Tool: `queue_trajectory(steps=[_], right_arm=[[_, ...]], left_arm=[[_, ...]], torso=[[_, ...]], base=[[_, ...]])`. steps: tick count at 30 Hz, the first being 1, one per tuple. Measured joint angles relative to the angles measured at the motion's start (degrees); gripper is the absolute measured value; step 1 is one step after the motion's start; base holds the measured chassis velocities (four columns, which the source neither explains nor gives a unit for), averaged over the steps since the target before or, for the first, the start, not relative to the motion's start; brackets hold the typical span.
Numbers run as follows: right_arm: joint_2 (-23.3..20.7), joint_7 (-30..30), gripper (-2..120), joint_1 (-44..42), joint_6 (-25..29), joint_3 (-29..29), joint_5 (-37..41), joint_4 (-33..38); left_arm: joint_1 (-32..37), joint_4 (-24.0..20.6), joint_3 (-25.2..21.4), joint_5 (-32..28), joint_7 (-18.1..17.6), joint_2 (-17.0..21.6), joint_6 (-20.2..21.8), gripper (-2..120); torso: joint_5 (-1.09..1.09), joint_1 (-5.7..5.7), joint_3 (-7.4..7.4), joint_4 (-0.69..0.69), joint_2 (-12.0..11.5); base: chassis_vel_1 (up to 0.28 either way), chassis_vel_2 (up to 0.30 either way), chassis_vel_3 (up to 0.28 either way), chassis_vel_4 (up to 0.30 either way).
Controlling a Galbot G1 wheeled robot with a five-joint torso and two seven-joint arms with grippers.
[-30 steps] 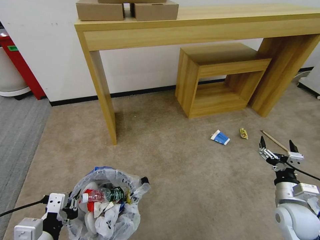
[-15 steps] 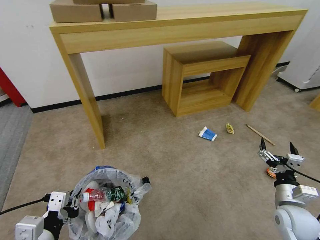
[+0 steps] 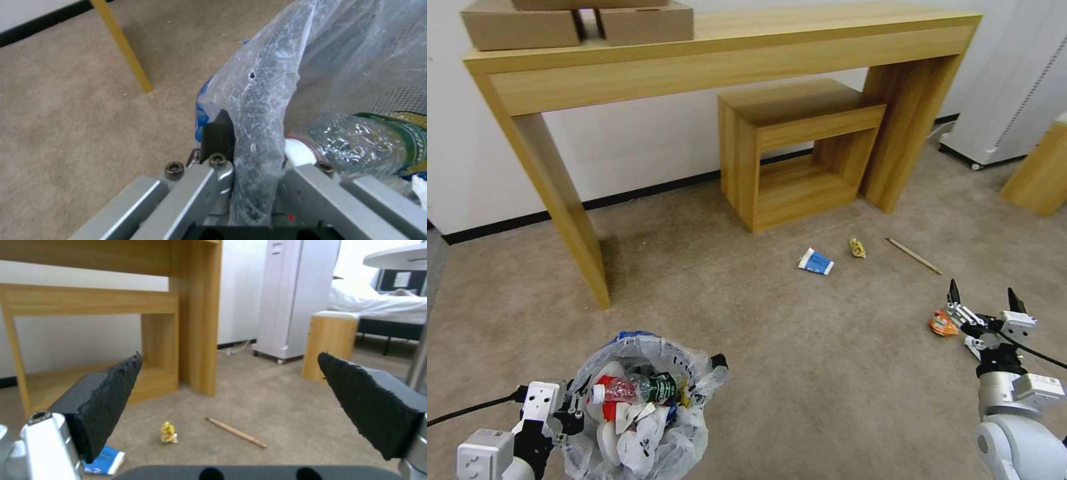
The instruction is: Pick up the trash bin and place the garbage on the floor into it.
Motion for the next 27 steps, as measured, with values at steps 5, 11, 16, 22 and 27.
queue_trajectory(steps=[5, 11, 16, 22, 27], right_arm=[[0.02, 0.02, 100, -0.03, 0.0, 0.0, -0.06, 0.04], [0.55, 0.24, 100, 0.09, 0.06, -0.14, -0.58, -0.28], [0.87, 0.38, 100, 0.16, 0.43, -0.2, -0.69, -0.58], [0.97, 0.45, 100, 0.18, 0.59, -0.08, -0.73, -0.81], [0.96, 0.8, 100, 0.3, 0.59, -0.01, -0.88, -0.75]], left_arm=[[-0.08, 0.36, 0.36, 0.67, 0.04, -0.21, -0.04, 0], [-0.04, 0.52, 0.43, 0.85, 0.09, -0.08, -0.16, 0], [0.02, 0.55, 0.41, 0.87, 0.2, -0.15, -0.12, 0], [0.02, 0.66, 0.42, 0.78, -0.01, -0.01, -0.08, 0], [-0.11, 0.71, 0.67, 0.67, -0.07, -0.03, -0.09, 0]], torso=[[0.0, 0.0, 0.0, 0.0, 0.0], [0.0, 0.0, 0.0, 0.0, 0.0], [0.0, 0.0, 0.0, 0.0, 0.0], [0.0, 0.0, 0.0, 0.01, 0.0], [0.0, 0.0, 0.0, 0.0, 0.0]], base=[[-0.054, -0.055, -0.07, -0.052], [-0.049, -0.049, -0.054, -0.048], [-0.007, -0.007, -0.01, -0.006], [0.0, 0.0, 0.0, 0.0], [-0.026, -0.023, -0.022, -0.02]])
